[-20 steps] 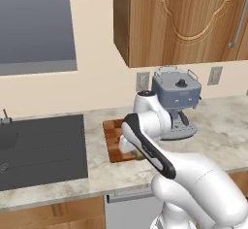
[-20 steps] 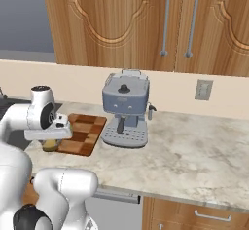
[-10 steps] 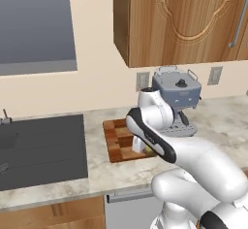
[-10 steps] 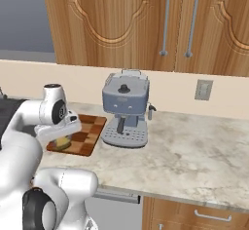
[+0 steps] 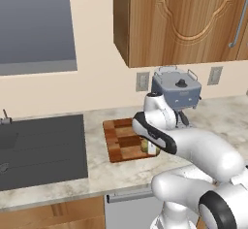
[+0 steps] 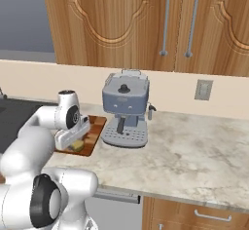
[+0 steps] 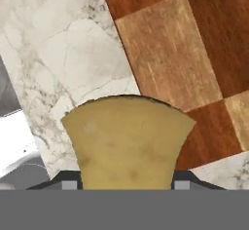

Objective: Pick up the sponge from the counter and clean the cutting board by briefly scrubbing or pressing down on the cutting board. Once finished, release the sponge.

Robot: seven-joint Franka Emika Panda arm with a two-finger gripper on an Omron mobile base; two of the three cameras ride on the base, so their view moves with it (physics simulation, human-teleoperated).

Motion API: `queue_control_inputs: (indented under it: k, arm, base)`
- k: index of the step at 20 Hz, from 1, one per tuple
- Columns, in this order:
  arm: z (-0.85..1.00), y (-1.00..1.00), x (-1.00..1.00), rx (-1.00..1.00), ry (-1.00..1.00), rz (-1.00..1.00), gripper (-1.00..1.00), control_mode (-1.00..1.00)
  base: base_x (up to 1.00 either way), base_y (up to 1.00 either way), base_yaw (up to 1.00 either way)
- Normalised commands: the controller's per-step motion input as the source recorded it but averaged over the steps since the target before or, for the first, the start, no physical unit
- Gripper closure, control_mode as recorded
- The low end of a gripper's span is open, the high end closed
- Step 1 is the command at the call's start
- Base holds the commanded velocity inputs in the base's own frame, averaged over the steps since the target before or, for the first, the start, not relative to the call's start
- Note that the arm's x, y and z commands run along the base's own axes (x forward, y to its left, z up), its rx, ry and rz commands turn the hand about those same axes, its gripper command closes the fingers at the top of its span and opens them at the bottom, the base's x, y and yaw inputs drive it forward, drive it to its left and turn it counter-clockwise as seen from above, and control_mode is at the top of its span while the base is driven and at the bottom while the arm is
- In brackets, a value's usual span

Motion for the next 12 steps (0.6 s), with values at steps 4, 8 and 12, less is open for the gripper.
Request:
queue_control_inputs:
  k: [4,8,12]
  arm:
    - [-0.28,-0.07,0.49,0.0,0.06,0.28,1.0,-1.0]
    - [-0.22,0.0,0.26,0.0,0.0,0.15,1.0,-1.0]
    - [-0.21,0.0,0.11,0.0,0.0,0.07,1.0,-1.0]
  base:
    - [0.0,0.0,0.0]
    - [0.0,0.0,0.0]
    - [0.0,0.0,0.0]
